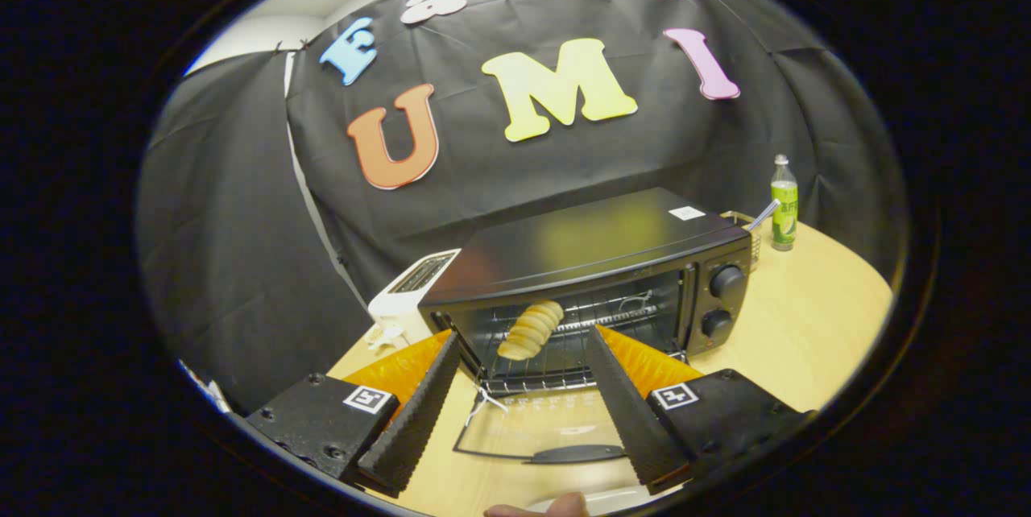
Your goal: Open the toaster oven, put the food inside, and close the toaster oven door.
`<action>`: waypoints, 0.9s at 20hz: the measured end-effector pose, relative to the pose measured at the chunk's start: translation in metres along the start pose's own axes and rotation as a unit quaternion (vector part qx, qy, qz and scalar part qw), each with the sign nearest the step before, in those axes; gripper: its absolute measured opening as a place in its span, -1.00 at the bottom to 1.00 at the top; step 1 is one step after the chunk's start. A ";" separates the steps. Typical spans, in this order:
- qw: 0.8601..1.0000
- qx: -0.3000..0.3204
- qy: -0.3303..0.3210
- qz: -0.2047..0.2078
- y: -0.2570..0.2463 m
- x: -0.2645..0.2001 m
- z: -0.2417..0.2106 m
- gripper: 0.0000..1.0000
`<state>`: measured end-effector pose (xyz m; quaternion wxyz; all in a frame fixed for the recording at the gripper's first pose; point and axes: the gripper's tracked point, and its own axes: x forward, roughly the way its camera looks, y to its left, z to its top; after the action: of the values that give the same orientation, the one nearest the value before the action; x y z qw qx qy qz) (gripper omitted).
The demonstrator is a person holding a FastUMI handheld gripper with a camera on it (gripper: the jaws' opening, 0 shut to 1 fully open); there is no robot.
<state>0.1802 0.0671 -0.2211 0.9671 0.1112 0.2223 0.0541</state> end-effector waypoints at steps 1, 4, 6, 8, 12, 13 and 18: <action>1.000 -0.010 0.012 0.000 -0.001 -0.012 -0.009 1.00; 0.997 -0.042 0.060 -0.003 -0.011 -0.045 -0.044 1.00; 0.995 -0.053 0.084 -0.006 -0.019 -0.057 -0.067 1.00; 0.993 -0.063 0.103 -0.008 -0.028 -0.061 -0.089 1.00; 0.987 -0.078 0.143 -0.016 -0.039 -0.052 -0.136 1.00; 0.985 -0.081 0.153 -0.020 -0.042 -0.046 -0.145 1.00; 0.976 -0.081 0.195 -0.042 -0.057 -0.015 -0.172 1.00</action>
<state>0.0940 0.0420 -0.3794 0.9122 0.0106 0.4064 0.0517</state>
